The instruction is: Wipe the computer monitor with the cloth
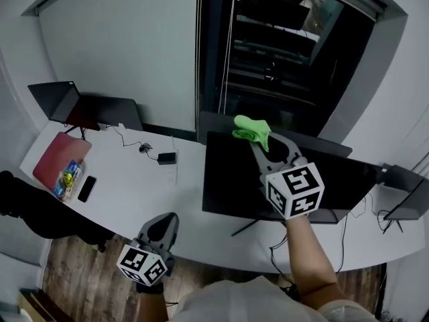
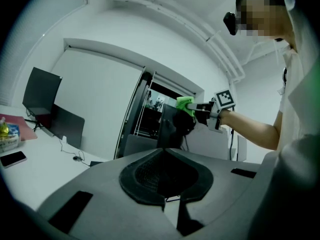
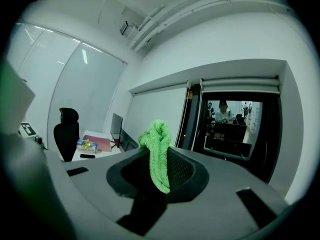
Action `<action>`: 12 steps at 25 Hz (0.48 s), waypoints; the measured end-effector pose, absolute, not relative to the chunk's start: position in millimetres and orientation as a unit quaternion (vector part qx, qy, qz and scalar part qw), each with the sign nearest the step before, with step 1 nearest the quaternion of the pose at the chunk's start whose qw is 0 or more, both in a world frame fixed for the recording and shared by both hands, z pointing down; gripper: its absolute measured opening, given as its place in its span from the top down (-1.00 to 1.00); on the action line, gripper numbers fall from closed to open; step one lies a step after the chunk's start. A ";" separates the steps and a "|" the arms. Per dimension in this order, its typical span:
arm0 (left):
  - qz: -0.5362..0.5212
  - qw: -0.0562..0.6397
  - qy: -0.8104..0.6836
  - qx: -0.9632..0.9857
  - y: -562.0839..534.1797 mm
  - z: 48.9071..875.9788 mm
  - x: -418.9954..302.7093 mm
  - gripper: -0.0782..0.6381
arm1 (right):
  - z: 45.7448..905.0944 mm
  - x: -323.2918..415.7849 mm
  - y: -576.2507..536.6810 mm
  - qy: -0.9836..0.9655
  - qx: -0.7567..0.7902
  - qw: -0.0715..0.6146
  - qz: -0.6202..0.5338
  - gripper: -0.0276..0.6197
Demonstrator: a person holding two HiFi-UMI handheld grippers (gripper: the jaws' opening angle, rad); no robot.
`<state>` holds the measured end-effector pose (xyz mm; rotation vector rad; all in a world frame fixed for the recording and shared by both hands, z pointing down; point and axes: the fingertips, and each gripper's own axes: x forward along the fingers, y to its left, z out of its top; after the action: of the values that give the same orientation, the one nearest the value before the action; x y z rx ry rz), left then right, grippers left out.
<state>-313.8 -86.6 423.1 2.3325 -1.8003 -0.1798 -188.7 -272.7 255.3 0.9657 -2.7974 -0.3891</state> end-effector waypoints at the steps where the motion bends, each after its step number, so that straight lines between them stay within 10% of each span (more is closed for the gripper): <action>1: -0.061 0.096 -0.609 0.785 -84.7 423.8 -315.6 0.72 | 255.5 -195.8 -270.8 -0.936 0.316 0.081 -0.132 0.70; 12: -0.065 0.105 -0.633 0.764 -58.0 432.9 -330.2 0.72 | 258.9 -265.7 -253.0 -0.944 0.257 0.115 -0.173 0.70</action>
<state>-330.2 -58.0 432.9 2.2532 -1.8656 -0.1931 -265.7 -253.0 258.9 0.7533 -2.7652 -0.5054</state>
